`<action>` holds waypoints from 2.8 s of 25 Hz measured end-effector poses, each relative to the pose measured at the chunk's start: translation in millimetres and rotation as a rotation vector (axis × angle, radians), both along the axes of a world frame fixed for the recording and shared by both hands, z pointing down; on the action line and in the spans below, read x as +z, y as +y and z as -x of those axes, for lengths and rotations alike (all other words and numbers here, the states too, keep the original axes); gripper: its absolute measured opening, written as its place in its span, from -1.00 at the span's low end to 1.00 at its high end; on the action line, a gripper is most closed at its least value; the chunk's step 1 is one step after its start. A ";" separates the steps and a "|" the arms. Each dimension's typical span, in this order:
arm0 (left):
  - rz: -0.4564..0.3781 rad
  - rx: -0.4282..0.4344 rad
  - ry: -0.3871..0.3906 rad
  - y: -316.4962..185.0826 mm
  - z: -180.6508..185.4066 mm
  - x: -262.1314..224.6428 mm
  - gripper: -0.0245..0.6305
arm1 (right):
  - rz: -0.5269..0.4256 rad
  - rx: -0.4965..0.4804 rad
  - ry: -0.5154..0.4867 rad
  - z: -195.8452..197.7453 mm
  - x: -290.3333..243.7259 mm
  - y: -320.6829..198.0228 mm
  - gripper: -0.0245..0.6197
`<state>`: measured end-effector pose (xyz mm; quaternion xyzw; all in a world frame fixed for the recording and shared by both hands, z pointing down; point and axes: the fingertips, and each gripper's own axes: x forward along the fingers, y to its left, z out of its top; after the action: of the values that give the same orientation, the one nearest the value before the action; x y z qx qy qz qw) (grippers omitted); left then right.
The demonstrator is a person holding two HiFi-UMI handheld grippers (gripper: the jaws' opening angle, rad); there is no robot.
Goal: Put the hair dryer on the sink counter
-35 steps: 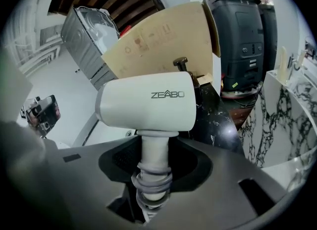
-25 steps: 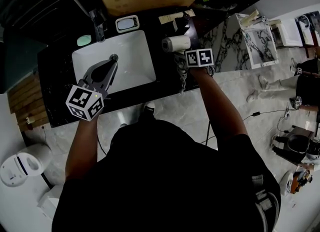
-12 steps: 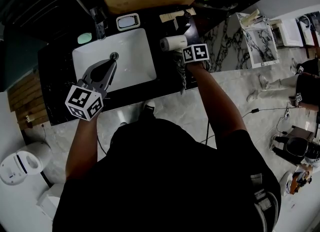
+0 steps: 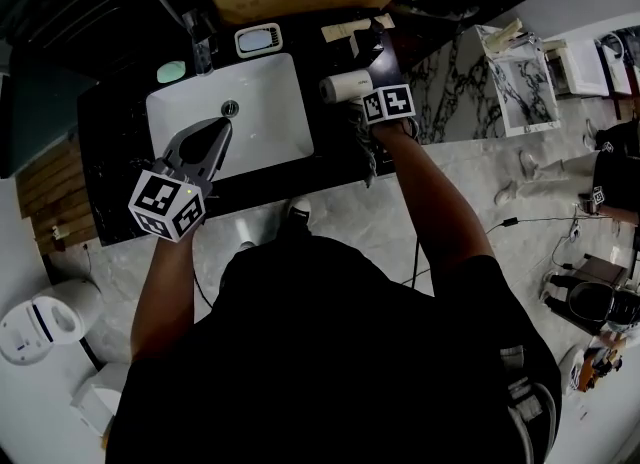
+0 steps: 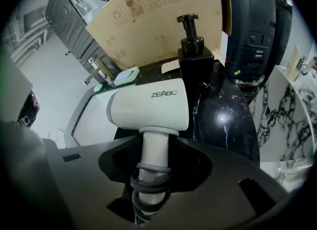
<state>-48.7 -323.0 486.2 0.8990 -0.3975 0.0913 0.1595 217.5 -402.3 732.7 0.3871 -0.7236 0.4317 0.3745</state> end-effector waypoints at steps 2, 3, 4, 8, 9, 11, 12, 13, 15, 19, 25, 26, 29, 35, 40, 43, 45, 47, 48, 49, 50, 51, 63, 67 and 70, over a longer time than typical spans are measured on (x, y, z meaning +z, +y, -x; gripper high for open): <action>0.001 -0.003 -0.002 1.9 1.3 0.6 -0.85 | 0.000 0.000 0.002 -0.1 0.7 0.2 -0.40; 0.001 -0.004 -0.003 2.8 1.7 0.6 -0.85 | 0.000 -0.001 0.002 0.2 0.9 0.2 -0.40; 0.001 -0.005 -0.003 3.6 1.9 0.3 -0.85 | -0.001 -0.002 0.002 0.3 0.9 0.4 -0.40; -0.002 -0.009 0.000 4.7 1.9 -1.3 -0.85 | -0.001 -0.003 0.006 0.1 0.2 1.2 -0.40; -0.003 -0.010 0.000 4.8 2.2 -1.4 -0.85 | -0.001 -0.003 0.007 0.2 0.2 1.3 -0.40; -0.004 -0.010 0.000 5.1 2.2 -1.2 -0.85 | -0.001 -0.003 0.009 0.3 0.4 1.4 -0.40; -0.005 -0.010 0.001 5.3 1.9 -1.2 -0.85 | -0.001 -0.002 0.009 0.2 0.5 1.4 -0.40; -0.005 -0.010 0.002 5.6 1.5 -1.3 -0.85 | -0.001 -0.002 0.010 -0.2 0.5 1.3 -0.40; -0.003 -0.010 0.001 6.5 0.5 -0.9 -0.85 | -0.001 -0.003 0.009 -0.5 0.5 1.3 -0.40; -0.002 -0.003 -0.003 7.0 -1.3 -0.9 -0.85 | 0.001 -0.003 0.009 -0.7 0.2 1.8 -0.40; -0.003 0.002 0.001 10.0 -3.7 -2.0 -0.85 | -0.003 0.003 0.006 -1.0 1.1 1.8 -0.40; -0.003 0.004 0.001 10.8 -4.3 -1.7 -0.85 | -0.007 0.007 0.005 -1.4 1.1 1.5 -0.40; -0.002 0.002 0.002 12.0 -3.3 -0.3 -0.85 | -0.016 0.019 0.002 -1.7 1.0 0.4 -0.39; -0.007 -0.003 0.004 13.0 -0.9 -2.4 -0.85 | -0.036 0.012 0.006 1.7 -0.6 0.7 -0.26; -0.011 0.001 0.002 16.2 -0.3 -5.1 -0.85 | -0.043 0.017 0.002 4.0 -1.8 1.8 -0.17; -0.010 0.000 0.001 18.4 1.3 -4.7 -0.85 | -0.039 0.016 0.000 5.5 -2.4 3.0 -0.12; -0.011 0.000 0.002 19.3 1.6 -4.8 -0.85 | -0.043 0.018 0.007 4.2 -2.6 3.3 -0.11; -0.016 0.003 0.004 19.7 1.3 -6.0 -0.85 | -0.050 0.029 0.018 0.1 -2.7 2.5 -0.10; -0.018 0.005 0.006 19.8 1.2 -6.5 -0.85 | -0.055 0.036 0.024 -2.5 -3.2 1.7 -0.10; -0.018 0.007 0.007 20.0 1.2 -6.8 -0.85 | -0.060 0.043 0.027 -4.8 -4.0 1.0 -0.09; -0.018 0.008 0.008 20.2 1.3 -6.8 -0.85 | -0.063 0.049 0.028 -6.4 -5.0 0.5 -0.09; -0.018 0.010 0.009 20.5 1.4 -6.7 -0.85 | -0.065 0.053 0.026 -7.3 -6.0 0.4 -0.08; -0.014 0.018 0.047 25.4 0.7 -13.5 -0.85 | -0.082 0.084 0.023 -13.9 -14.4 8.5 -0.08; -0.026 0.028 0.048 29.0 -1.3 -15.6 -0.85 | -0.101 0.103 0.017 -16.7 -20.9 10.1 -0.08; -0.026 0.033 0.054 31.1 -1.3 -16.5 -0.85 | -0.117 0.112 0.013 -18.6 -27.9 10.4 -0.08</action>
<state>-47.4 -291.9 469.7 0.9096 -0.3792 0.0646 0.1569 236.1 -391.9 704.9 0.4508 -0.7223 0.4066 0.3311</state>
